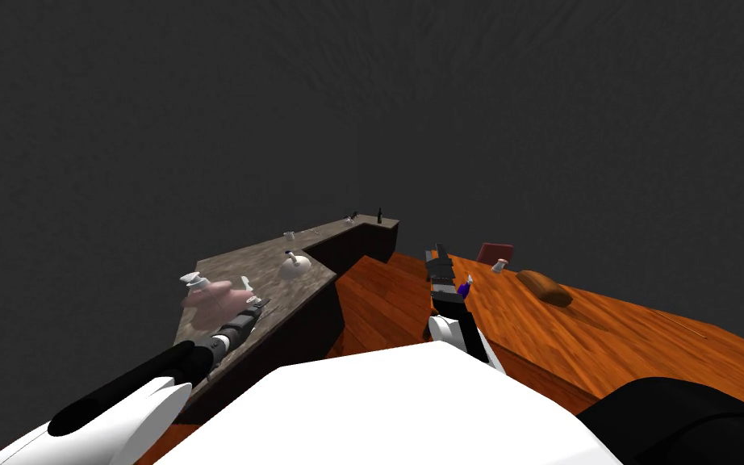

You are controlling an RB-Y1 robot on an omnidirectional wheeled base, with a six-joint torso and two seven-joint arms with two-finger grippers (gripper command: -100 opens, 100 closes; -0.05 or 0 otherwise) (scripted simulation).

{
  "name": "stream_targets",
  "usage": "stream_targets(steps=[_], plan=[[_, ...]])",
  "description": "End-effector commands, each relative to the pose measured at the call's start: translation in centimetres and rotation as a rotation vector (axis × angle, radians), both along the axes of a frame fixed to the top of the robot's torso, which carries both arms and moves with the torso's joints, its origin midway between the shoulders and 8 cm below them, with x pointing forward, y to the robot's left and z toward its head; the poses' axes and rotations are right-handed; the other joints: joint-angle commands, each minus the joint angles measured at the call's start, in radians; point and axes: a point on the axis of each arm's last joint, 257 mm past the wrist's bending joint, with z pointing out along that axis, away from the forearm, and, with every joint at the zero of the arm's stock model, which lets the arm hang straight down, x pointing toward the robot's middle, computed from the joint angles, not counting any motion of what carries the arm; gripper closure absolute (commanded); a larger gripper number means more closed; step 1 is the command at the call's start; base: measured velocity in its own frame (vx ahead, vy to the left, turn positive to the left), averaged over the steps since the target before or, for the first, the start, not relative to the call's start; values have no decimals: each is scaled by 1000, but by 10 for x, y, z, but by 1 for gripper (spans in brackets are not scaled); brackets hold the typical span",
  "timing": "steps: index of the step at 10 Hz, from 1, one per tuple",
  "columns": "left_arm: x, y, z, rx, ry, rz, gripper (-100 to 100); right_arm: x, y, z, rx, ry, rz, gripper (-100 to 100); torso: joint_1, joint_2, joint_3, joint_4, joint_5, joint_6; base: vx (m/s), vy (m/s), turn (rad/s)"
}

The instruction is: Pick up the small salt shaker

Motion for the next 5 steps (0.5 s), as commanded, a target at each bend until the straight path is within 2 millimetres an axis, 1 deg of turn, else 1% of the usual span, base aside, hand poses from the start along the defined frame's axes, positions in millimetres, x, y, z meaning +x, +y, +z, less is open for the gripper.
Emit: stream_targets(steps=[1,2,3,4,5], plan=[[-18,14,-10,18,72,20,-100,0,0,0,0,0,0,0,0,0,0,0,0,0,95,-14,-101],[-22,15,-15,16,92,24,-100,0,0,0,0,0,0,0,0,0,0,0,0,0,89,-12,-34],[-35,27,-21,33,141,39,-100,0,0,0,0,0,0,0,0,0,0,0,0,0,95,-15,-84],[-38,27,-24,31,160,44,-100,0,0,0,0,0,0,0,0,0,0,0,0,0,81,-6,-40],[-52,39,-29,48,205,59,-100,0,0,0,0,0,0,0,1,0,0,0,0,0,101,-3,-108]])
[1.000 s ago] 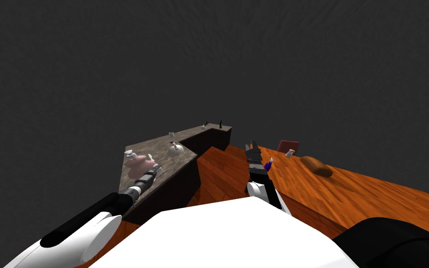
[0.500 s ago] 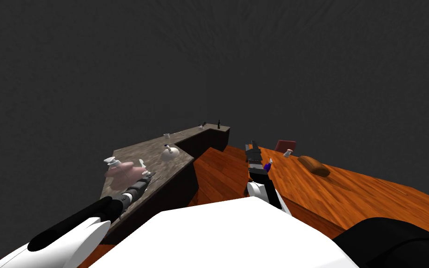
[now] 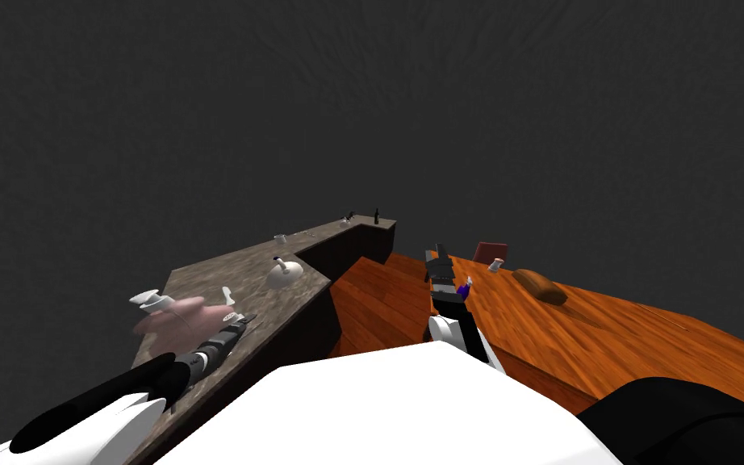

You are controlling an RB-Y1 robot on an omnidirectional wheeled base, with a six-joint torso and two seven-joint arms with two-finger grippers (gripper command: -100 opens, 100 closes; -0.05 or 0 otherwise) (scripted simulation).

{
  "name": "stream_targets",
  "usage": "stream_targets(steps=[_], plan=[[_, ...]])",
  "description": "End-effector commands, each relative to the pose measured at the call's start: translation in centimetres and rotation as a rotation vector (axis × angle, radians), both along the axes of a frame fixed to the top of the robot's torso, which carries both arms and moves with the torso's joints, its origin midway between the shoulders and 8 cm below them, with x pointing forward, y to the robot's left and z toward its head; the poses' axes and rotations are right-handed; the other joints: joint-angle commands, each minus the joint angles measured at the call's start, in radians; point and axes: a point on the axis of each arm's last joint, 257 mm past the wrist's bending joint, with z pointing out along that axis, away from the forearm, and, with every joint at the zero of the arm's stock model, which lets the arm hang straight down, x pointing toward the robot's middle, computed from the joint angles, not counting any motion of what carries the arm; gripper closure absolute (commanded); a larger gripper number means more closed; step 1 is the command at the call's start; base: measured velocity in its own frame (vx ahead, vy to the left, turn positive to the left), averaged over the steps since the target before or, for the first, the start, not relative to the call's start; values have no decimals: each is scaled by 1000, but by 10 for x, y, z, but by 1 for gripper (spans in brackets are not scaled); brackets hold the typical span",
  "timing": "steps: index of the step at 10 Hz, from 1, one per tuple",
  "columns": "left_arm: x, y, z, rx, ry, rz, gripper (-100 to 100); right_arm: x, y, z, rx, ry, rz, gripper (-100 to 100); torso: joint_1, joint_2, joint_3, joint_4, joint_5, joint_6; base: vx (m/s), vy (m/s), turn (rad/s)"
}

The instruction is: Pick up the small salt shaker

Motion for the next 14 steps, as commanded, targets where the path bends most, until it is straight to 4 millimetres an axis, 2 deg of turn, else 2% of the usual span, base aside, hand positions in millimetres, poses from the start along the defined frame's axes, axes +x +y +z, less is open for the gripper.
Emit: stream_targets(steps=[1,2,3,4,5,6,7,12,13,14], plan=[[-12,5,-6,5,51,14,-100,0,0,0,0,0,0,0,0,0,0,0,0,0,89,8,-40],[-26,17,-11,22,98,30,-100,0,0,0,0,0,0,0,0,0,0,0,0,0,93,3,-72],[-30,17,-14,19,117,35,-100,0,0,0,0,0,0,0,0,0,0,0,0,0,89,1,-46],[-45,28,-18,34,167,52,-100,0,0,0,0,0,0,0,0,1,0,0,0,0,121,-5,-98],[-48,28,-20,32,180,56,-100,0,0,0,0,0,0,0,0,-1,-1,0,0,0,100,-3,-45],[-66,39,-24,44,235,75,-100,0,0,0,0,0,0,0,0,0,0,0,0,0,97,9,-79],[-67,39,-25,44,240,76,-100,0,0,0,0,0,0,0,0,0,0,0,0,0,79,12,-41],[-147,81,-33,91,481,168,-100,0,0,0,0,0,0,0,3,-2,-2,-1,1,0,124,34,-100],[-148,81,-34,90,485,170,-100,0,0,0,0,0,0,0,3,-3,-2,-1,1,0,109,29,-39],[-160,86,-33,97,520,184,-100,0,0,0,0,0,0,0,2,-1,-1,0,1,0,81,19,-45]])
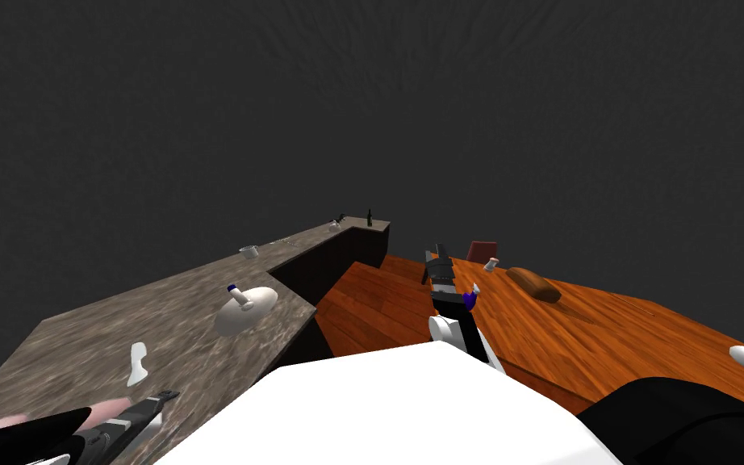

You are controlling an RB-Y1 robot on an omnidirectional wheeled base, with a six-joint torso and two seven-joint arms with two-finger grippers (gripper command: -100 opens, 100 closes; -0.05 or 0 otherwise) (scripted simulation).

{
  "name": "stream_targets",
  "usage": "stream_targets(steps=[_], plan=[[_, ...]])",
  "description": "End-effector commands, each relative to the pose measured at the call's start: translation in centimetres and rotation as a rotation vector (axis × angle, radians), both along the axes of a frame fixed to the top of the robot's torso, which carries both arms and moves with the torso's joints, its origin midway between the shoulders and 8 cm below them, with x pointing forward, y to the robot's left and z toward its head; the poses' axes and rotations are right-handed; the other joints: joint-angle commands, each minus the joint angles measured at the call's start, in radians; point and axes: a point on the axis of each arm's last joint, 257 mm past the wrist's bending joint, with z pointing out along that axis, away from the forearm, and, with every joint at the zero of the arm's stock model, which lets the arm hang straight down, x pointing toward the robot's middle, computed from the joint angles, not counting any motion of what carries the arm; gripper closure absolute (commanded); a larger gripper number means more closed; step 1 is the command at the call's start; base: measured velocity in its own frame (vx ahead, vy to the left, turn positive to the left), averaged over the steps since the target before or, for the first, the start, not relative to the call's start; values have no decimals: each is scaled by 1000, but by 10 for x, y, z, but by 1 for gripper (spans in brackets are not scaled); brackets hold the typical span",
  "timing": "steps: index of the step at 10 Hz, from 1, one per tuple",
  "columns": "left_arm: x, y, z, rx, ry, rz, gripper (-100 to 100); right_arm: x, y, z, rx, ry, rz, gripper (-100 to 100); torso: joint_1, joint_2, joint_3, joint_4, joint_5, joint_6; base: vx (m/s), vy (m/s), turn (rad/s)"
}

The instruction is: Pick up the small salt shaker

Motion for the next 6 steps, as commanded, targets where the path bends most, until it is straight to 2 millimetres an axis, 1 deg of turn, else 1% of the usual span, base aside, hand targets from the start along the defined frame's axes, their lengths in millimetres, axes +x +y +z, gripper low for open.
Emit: stream_targets(steps=[1,2,3,4,5,6], plan=[[-17,8,0,9,50,20,-100,0,0,0,0,0,0,0,0,0,0,0,0,0,74,18,-66],[-30,14,1,17,87,35,-100,0,0,0,0,0,0,0,0,1,0,0,0,0,92,31,-89],[-23,12,0,12,64,28,-100,0,0,0,0,0,0,0,1,0,0,0,0,0,44,19,-17],[-25,13,0,13,69,28,0,0,0,0,0,0,0,0,0,3,1,1,0,0,7,3,2],[-26,16,-9,12,67,36,-100,0,0,0,0,0,0,0,-1,5,3,1,0,0,-4,11,-53],[-26,18,-13,12,67,39,-100,0,0,0,0,0,0,0,-1,6,3,1,0,0,-10,17,-60]])
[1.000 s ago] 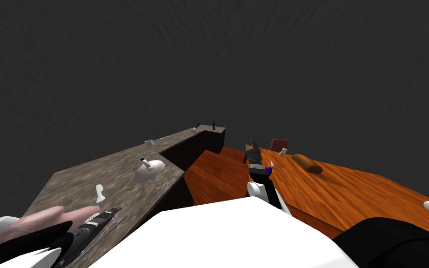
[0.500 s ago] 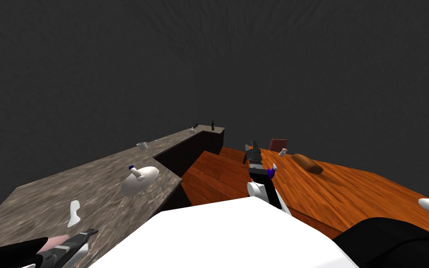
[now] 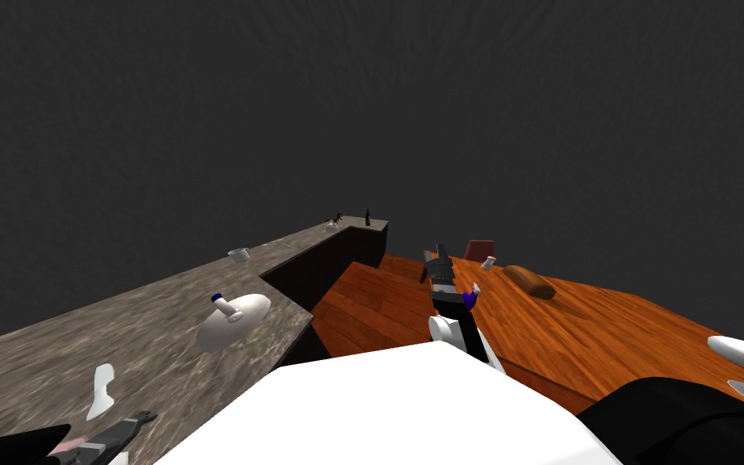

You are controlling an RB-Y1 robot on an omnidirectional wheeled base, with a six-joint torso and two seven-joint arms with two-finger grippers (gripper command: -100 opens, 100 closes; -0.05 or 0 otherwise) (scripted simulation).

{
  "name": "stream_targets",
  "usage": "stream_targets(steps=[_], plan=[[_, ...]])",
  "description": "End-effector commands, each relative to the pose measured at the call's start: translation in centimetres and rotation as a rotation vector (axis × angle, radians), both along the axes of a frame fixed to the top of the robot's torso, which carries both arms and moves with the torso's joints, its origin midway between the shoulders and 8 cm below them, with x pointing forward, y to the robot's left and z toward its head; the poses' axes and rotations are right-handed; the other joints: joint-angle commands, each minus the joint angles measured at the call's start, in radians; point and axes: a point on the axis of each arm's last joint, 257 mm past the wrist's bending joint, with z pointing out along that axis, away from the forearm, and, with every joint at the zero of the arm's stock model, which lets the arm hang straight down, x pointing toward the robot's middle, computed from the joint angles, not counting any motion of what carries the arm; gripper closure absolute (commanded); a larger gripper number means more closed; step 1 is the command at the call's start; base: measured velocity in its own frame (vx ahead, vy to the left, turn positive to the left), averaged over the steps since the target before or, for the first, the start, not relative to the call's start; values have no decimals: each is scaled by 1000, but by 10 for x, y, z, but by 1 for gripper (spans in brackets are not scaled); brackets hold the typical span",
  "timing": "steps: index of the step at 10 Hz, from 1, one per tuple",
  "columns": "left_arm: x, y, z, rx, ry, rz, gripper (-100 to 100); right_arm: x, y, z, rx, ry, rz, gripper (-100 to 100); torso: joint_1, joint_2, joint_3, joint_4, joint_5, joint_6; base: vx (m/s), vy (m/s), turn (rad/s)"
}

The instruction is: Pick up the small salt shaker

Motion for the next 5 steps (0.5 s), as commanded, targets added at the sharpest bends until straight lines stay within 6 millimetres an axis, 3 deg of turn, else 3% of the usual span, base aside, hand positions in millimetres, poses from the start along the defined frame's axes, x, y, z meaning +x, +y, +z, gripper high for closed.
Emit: stream_targets(steps=[1,3,4,5], plan=[[0,3,-7,0,-2,5,-100,0,0,0,0,0,0,0,0,0,0,0,0,0,-10,16,-37],[-2,3,-9,1,-2,5,-100,0,0,0,0,0,0,0,2,0,0,0,2,0,-7,8,-17],[-1,3,-9,1,-3,5,100,0,0,0,0,0,0,0,3,-1,0,0,2,0,0,0,0],[-1,3,-9,1,-3,5,100,0,0,0,0,0,0,0,3,-1,-1,0,2,0,0,0,0]])
